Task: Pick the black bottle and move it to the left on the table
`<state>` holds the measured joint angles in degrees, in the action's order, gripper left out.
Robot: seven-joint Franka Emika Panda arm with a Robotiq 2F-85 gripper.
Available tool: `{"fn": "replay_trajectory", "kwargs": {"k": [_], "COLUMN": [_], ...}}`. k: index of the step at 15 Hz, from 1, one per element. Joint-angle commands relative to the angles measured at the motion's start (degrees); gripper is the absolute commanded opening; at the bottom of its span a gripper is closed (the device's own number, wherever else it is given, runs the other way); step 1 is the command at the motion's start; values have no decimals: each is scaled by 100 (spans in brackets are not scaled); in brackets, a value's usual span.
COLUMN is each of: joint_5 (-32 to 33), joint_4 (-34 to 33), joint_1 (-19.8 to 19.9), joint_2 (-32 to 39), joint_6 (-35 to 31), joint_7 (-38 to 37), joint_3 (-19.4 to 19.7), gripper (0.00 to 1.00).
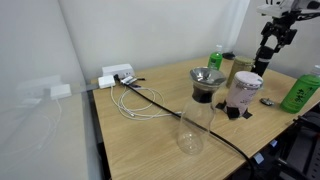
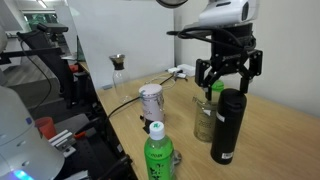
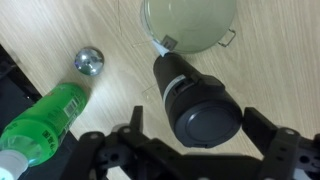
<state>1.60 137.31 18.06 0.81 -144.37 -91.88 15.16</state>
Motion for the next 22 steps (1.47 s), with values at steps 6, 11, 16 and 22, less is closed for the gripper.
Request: {"fn": "replay_trajectory", "kwargs": {"k": [6,11,16,22], "joint_5": [-320,-299,-253,-243], "joint_4": [-51,-65,-112,-149], "joint_1": [-91,-119,-145,-187], "joint_2": [275,461,657,733], "joint_6": [13,-79,-186,-392], "joint_7": [-14,8,-3,-4], "joint_3": [82,97,140,186], "gripper": [100,100,93,47]}}
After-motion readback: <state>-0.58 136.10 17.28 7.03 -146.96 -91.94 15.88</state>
